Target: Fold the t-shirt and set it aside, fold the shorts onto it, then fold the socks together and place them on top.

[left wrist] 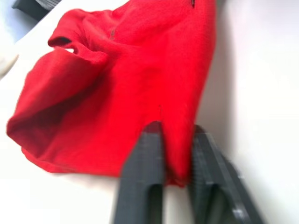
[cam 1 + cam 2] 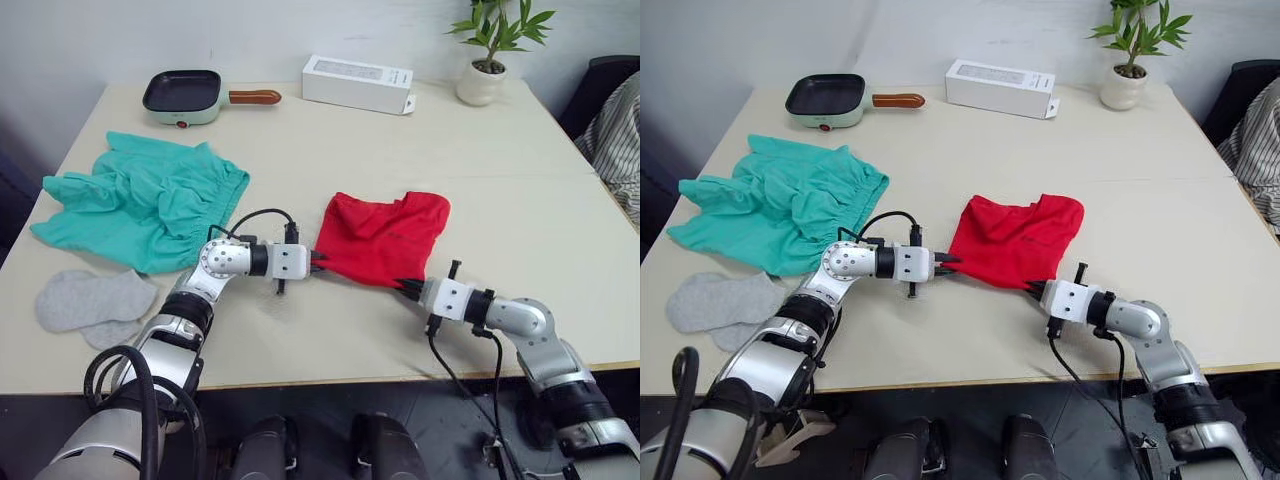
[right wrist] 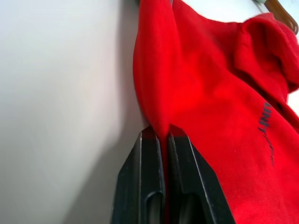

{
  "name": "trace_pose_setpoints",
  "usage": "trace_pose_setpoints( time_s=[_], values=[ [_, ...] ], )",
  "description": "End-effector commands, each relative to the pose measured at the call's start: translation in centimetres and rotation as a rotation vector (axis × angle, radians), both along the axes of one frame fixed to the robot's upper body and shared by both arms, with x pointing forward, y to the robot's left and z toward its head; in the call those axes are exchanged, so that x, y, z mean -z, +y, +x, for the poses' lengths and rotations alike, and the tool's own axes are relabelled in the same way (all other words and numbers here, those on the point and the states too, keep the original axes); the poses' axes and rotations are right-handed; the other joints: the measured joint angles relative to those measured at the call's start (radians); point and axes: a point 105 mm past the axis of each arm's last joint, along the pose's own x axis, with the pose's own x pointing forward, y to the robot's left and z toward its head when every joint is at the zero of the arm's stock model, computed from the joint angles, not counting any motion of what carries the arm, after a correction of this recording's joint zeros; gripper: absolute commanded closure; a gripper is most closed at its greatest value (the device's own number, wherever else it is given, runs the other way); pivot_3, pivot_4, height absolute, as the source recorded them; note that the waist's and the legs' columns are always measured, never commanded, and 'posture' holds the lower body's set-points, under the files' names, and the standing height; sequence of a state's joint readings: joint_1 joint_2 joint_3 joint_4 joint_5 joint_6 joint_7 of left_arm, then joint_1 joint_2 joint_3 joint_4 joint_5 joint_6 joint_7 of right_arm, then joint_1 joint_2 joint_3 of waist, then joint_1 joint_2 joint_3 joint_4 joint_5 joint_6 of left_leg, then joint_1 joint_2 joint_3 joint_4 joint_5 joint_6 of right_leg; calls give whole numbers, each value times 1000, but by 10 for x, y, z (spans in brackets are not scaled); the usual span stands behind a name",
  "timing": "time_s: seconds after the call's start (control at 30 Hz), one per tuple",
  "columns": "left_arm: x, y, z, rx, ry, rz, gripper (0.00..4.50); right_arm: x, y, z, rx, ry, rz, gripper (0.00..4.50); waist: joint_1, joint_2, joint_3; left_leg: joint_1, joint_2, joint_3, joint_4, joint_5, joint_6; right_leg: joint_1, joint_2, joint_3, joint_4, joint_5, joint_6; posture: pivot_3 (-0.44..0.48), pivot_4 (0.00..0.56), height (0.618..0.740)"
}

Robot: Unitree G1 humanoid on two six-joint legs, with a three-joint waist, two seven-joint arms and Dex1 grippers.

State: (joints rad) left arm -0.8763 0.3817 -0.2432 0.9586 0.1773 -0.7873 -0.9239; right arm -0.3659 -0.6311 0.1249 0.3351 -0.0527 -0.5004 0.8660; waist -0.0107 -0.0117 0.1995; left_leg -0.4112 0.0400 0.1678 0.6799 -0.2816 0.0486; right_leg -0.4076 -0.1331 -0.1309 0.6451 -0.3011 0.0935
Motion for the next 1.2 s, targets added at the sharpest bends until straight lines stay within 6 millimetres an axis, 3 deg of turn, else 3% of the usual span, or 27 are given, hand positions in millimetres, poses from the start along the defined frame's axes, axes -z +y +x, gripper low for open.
trace_pose_setpoints(
  time_s=[0.03,0.27,0.43,0.57,0.77,0.8,0.87,1.07,1.1,1.2],
  values=[
    [14,6,-14,28,55,6,4459,-7,-2,1,-59,-26,-3,4500,-6,0,0,0,0,0,-1,0,0,0,0,0,0,0,0,0,150,740],
    [7,28,-55,28,102,-49,4459,-19,3,-7,-190,1,61,4500,-33,0,0,4,2,3,-7,0,-1,1,1,3,1,0,0,0,150,740],
    [6,37,-91,-13,129,-52,4459,-11,4,-39,-300,84,68,4500,-20,0,0,5,3,2,-8,0,-3,2,-1,7,-2,0,0,0,150,740],
    [10,39,-108,-70,161,-64,4459,-5,4,-54,-312,109,69,4500,-14,0,0,5,2,1,-7,-1,-2,3,-4,12,-4,0,0,0,150,740],
    [14,43,-116,-102,214,-61,4459,3,5,-58,-291,146,96,4500,-16,0,0,6,2,1,-9,-2,-4,3,-5,12,-5,-1,-1,0,150,740],
    [12,43,-118,-98,229,-70,4490,2,4,-60,-286,194,125,4243,-16,0,0,6,2,1,-10,-2,-5,3,-5,12,-5,-1,-1,0,150,740],
    [8,43,-120,-90,249,-86,4000,0,4,-63,-303,205,122,3785,-16,0,0,6,2,1,-11,-2,-5,3,-5,12,-5,-1,-2,0,150,740],
    [-15,50,-124,-87,366,-222,2248,-21,2,-78,-301,295,202,1691,-14,0,0,6,2,0,-12,-2,-5,3,-5,11,-6,-1,-2,0,150,740],
    [-20,52,-127,-79,413,-245,2211,-30,0,-78,-274,321,250,1347,-14,0,0,6,2,0,-12,-2,-5,3,-5,11,-6,-1,-2,0,150,740],
    [-30,56,-128,-74,483,-280,2211,-53,-4,-70,-202,348,372,1347,-14,0,0,7,3,-1,-12,-2,-5,4,-5,11,-6,-1,-2,0,150,740]
  ],
)
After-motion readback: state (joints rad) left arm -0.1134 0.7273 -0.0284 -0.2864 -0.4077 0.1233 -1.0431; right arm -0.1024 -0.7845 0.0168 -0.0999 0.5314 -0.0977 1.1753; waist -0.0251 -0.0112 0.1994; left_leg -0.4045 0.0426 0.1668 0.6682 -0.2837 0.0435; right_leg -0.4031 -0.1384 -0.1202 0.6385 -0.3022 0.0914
